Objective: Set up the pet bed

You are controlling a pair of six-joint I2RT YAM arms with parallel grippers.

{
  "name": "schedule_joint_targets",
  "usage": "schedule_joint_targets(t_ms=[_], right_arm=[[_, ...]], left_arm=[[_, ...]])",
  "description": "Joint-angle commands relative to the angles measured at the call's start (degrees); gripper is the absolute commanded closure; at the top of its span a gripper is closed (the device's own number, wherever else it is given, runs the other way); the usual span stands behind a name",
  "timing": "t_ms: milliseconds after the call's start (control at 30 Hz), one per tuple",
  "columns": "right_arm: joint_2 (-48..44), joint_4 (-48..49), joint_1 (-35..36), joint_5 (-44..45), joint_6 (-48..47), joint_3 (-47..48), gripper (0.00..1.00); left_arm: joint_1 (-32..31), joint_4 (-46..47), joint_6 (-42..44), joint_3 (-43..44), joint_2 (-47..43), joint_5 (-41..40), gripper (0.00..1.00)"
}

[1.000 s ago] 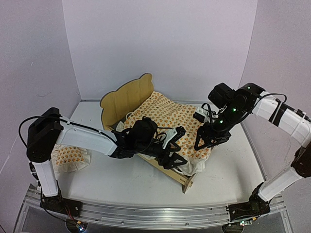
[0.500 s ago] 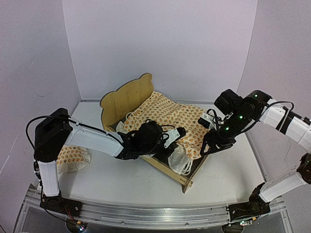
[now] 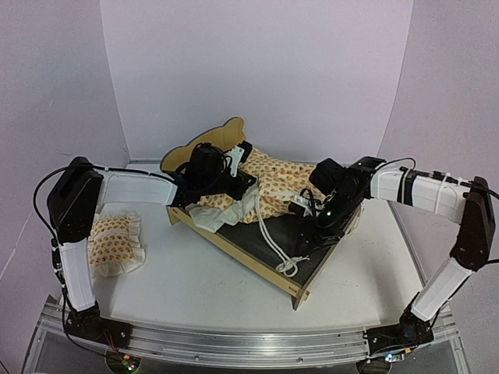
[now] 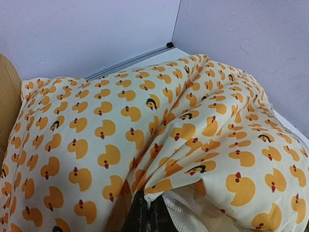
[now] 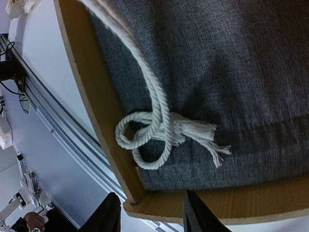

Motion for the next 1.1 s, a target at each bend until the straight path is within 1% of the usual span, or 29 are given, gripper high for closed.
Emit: schedule_joint_targets(t_ms=[0,67,100,167,233,267,367,433,533,600,667,733,800,867,933,1000,1067], right_arm=[[1.0,2.17,0.57,0.78,-0.28,2.23,0.55],[0.2,1.83,0.64,1.09,-0.12,1.33,0.55],[-0.26,1.92,0.71,0.94,0.1,0.92,0.54],[-0.66,3.48,1.12,0.86,1.63,-0.41,0.54],[-0.44,5.26,1.88,1.13,3.63,-1.48,0.53],[-0.16,5.97,2.28,2.06,4.53,-1.96,0.53],[0.88,6.21,3.28,5.87,6.31,-2.35,0.55],[1.07,5.91,4.17,8.01,8.2,-2.44,0.56],[0.48,5.68,6.3,11.75,12.01,-3.57,0.56],[0.43,5.81,7.3,13.86,14.37,-4.05,0.55],[0.86,5.98,7.89,15.36,16.47,-4.62,0.56],[1.21,6.0,8.7,16.59,17.86,-5.04,0.56],[1.49,7.24,9.46,15.97,18.58,-5.45,0.57],[1.66,9.54,10.28,15.08,19.53,-6.09,0.58],[1.52,12.37,10.56,14.26,20.88,-7.19,0.63],[1.34,15.01,10.74,14.35,22.35,-8.43,0.68],[1.48,16.58,10.74,15.76,23.8,-9.52,0.72]], left_arm=[[2.07,-3.82,-3.6,7.13,3.55,4.43,0.96],[2.04,-5.29,-2.97,7.96,3.49,8.68,0.87],[1.93,-5.58,-3.07,7.69,2.92,9.91,0.81],[1.74,-6.69,-2.91,6.75,1.14,11.79,0.63],[1.67,-7.12,-3.25,4.78,-1.68,10.82,0.5],[1.7,-7.55,-3.11,3.76,-3.3,10.13,0.46],[1.73,-11.67,-2.31,2.78,-7.88,6.8,0.23],[1.73,-16.12,-2.16,3.12,-10.47,4.28,0.17],[1.7,-18.45,-4.26,-0.32,-15.49,2.14,0.16],[1.66,-18.46,-5.94,-3.61,-18.91,4.4,0.2],[0.52,-17.35,-6.67,-6.79,-22.07,8.22,0.26],[-3.29,-15.6,-6.5,-9.23,-23.44,10.65,0.3],[-8.61,-14.21,-6.17,-10.88,-23.36,11.26,0.33],[-13.7,-10.87,-6.29,-13.13,-22.92,10.65,0.32],[-16.4,-8.72,-6.48,-14.96,-21.87,8.82,0.32],[-17.77,-6.51,-7.63,-16.31,-20.43,6.47,0.32],[-18.75,-6.08,-8.34,-15.96,-18.17,4.15,0.34]])
